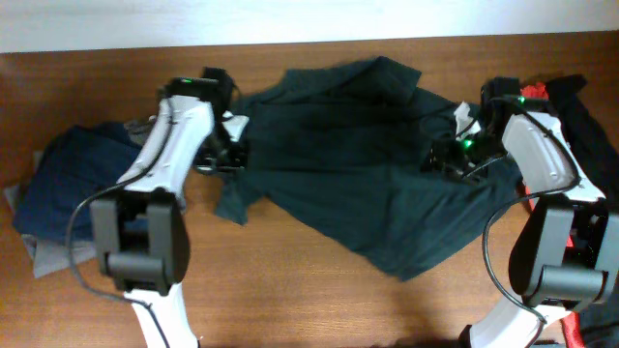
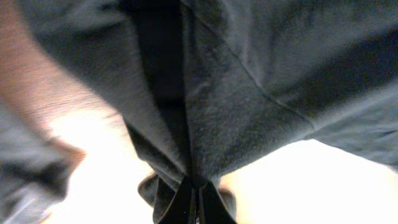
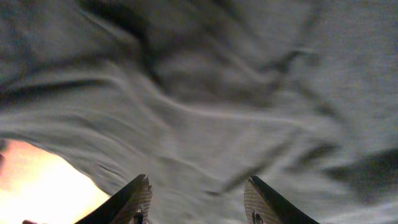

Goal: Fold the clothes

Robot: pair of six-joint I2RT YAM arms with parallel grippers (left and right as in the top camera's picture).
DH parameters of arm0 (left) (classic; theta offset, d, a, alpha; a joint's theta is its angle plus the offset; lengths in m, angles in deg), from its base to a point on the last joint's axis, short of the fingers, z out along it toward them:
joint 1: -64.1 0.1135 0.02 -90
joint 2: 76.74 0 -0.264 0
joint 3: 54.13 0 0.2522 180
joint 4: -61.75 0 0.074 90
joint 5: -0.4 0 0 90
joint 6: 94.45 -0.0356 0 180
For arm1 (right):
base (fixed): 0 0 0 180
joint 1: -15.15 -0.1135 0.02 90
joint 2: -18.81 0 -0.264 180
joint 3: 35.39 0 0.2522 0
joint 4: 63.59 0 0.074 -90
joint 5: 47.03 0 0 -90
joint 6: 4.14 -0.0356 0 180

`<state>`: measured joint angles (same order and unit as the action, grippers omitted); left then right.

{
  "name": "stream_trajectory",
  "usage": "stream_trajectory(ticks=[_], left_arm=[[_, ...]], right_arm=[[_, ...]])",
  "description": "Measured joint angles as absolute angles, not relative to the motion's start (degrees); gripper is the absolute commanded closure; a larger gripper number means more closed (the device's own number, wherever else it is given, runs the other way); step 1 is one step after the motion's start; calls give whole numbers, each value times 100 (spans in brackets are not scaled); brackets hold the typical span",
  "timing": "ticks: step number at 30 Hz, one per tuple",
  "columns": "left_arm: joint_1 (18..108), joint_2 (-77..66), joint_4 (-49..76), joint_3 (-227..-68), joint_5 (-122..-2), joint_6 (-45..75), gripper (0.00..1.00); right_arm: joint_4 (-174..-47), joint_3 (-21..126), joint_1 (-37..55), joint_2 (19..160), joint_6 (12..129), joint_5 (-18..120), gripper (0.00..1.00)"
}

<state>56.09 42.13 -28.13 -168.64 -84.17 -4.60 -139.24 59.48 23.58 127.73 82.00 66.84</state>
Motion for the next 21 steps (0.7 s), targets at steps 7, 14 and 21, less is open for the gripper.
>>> stream_trajectory(ticks=[7, 14, 21], left_arm=[[5841, 4176, -2944, -16847, -8668, -405, 99], [5839, 4176, -3324, -16844, -8749, -396, 100], [5839, 4176, -3521, -16842, -8814, -396, 94]], right_arm=[[-13557, 5012, 2358, 12773, 8171, 6682, 54], [-13192, 4300, 2358, 12749, 7612, 6129, 58], [-13238, 4286, 2472, 12705, 6849, 4993, 93]])
